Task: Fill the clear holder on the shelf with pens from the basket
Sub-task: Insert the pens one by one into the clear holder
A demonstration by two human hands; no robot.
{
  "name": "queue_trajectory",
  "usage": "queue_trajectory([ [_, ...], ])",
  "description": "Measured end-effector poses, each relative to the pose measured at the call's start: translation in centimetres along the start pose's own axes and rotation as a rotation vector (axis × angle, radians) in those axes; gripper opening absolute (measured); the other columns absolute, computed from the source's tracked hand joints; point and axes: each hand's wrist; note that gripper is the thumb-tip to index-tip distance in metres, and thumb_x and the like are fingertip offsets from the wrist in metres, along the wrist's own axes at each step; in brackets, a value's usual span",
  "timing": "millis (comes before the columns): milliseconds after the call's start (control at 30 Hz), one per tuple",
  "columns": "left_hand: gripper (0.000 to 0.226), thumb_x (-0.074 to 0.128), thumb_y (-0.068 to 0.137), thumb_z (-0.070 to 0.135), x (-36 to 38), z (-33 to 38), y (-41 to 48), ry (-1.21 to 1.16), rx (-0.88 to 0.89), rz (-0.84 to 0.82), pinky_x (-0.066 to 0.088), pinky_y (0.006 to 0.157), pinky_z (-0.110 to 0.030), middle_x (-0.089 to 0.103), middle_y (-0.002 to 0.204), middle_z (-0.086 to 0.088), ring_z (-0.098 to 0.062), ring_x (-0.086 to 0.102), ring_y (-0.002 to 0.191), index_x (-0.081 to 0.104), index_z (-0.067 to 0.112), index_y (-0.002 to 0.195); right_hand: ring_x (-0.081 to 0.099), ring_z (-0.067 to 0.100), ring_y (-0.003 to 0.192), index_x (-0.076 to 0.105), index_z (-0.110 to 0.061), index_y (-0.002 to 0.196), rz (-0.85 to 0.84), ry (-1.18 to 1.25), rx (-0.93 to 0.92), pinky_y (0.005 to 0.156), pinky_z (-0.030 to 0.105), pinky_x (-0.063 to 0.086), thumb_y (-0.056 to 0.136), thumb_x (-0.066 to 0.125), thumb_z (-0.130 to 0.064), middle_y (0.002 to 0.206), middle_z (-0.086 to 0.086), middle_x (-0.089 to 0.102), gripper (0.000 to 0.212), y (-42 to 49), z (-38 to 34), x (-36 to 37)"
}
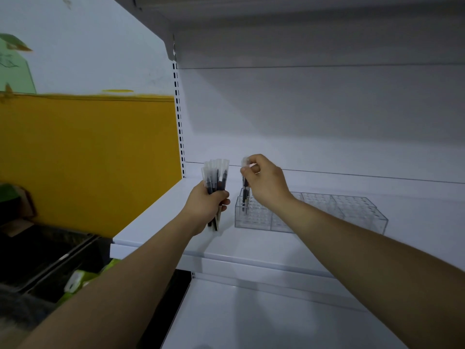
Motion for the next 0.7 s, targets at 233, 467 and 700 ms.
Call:
queue_trajectory([
  [233,0.015,0.052,0.095,0.004,-0.1,0.0,-0.3,-0.046,0.043,-0.007,0.055,0.069,-0.025,0.068,0.091,-0.007,-0.016,0.067,0.077,0.057,0.01,0.108,0.06,0.026,0.082,0.055,-0.014,0.1,-0.048,-0.159,0.049,0.07,0.032,0.045,0.095,0.054,-0.029,0.081,0.006,0.063,0.017,0.2,0.6,0.5],
  [467,0.016,0.05,0.096,0.003,0.1,0.2,-0.5,-0.089,0.047,-0.026,0.056,0.07,-0.025,0.07,0.089,-0.006,-0.015,0.069,0.077,0.061,0.009,0.105,0.05,0.01,0.085,0.056,-0.015,0.12,0.075,-0.085,-0.038,0.077,0.022,0.037,0.095,0.054,-0.033,0.097,-0.003,0.053,0.031,-0.6,-0.7,0.0],
  [700,0.018,0.049,0.096,0.001,0.6,0.8,-1.1,-0.116,0.076,-0.084,0.057,0.073,-0.026,0.071,0.089,-0.007,-0.016,0.071,0.079,0.063,0.012,0.094,0.057,0.014,0.081,0.068,-0.013,0.099,-0.08,-0.018,0.027,0.069,0.022,0.043,0.094,0.057,-0.026,0.088,-0.001,0.064,0.018,-0.5,-1.2,-0.1],
])
Point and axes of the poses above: each hand's wrist, its own y-axis towards the middle knuckle, its own x-axis out of the palm, z = x × y
